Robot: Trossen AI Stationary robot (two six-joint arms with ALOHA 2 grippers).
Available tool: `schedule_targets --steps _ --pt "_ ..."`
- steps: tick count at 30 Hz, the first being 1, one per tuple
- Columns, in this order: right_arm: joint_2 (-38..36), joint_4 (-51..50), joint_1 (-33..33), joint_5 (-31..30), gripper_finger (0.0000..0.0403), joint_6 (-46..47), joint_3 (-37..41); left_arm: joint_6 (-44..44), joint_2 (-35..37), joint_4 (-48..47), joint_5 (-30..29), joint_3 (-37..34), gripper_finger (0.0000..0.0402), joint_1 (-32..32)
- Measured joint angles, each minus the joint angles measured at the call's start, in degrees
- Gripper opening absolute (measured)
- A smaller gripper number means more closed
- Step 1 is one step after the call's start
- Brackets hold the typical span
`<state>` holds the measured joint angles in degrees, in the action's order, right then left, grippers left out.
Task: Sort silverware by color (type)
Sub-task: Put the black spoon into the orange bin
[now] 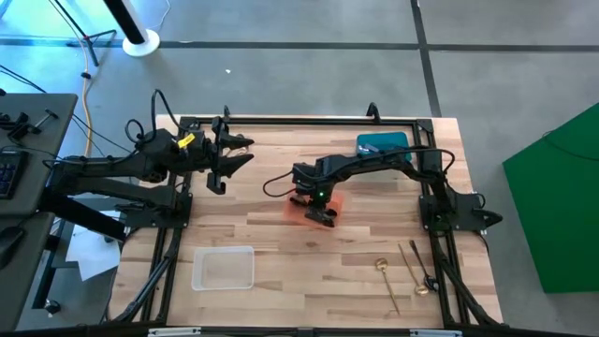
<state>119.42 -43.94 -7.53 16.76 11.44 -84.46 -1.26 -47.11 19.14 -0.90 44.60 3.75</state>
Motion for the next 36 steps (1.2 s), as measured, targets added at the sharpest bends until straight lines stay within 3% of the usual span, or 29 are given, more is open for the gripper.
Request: schedule_targets --steps 9,20,27,36 --pt "-1.4 -0.4 -0.1 0.0 0.0149 -1.5 0.0 0.0 0.0 0.0 0.0 0.0 0.0161 0.0" --pt "-8.4 -6.0 -1.0 -0.2 0.0149 -6.1 0.0 0.0 0.0 -0.6 0.0 0.0 0.0161 0.0" --pt "-23.0 -5.1 -0.3 -5.5 0.0149 -7.4 3.6 -1.6 0.0 -2.1 0.0 0.0 0.0161 0.0" --pt "-50.6 21.6 1.2 -8.8 0.0148 8.6 28.5 -1.7 -0.1 -2.9 0.0 0.0 0.0161 0.0"
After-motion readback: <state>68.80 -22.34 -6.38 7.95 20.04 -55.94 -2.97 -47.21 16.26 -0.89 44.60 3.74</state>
